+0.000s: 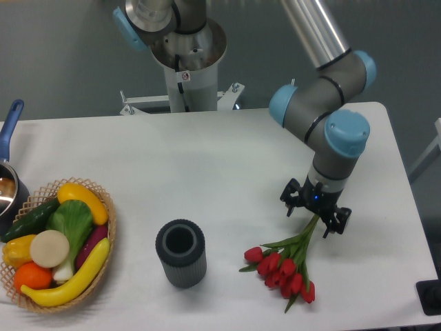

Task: Pick up the flowers from the table
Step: 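Lower the gripper around the tulip stems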

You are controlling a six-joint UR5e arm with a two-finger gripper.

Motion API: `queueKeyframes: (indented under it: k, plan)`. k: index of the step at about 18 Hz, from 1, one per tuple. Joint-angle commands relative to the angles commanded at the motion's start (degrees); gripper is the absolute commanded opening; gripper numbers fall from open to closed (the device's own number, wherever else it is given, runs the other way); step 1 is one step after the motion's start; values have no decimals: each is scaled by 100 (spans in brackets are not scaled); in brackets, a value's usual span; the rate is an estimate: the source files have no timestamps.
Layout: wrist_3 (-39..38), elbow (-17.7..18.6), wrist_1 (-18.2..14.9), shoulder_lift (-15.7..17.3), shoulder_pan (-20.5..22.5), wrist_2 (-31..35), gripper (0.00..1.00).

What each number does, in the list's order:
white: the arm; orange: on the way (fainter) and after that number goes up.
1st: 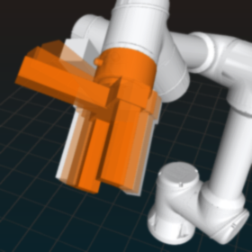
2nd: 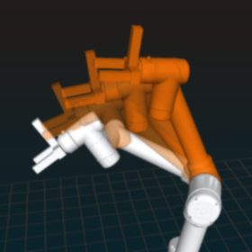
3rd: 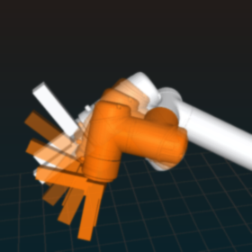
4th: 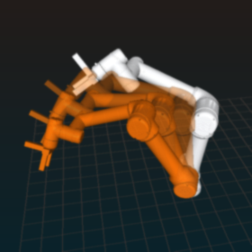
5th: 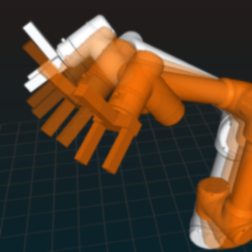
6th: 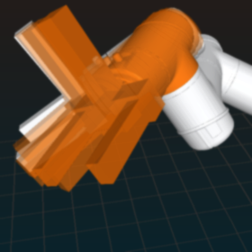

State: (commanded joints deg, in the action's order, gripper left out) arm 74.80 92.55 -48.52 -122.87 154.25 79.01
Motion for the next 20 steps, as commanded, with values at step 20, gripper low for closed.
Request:
queueKeyframes:
  k: [20]
  plan:
    - [-53,-17,0,-97,-26,158,64]
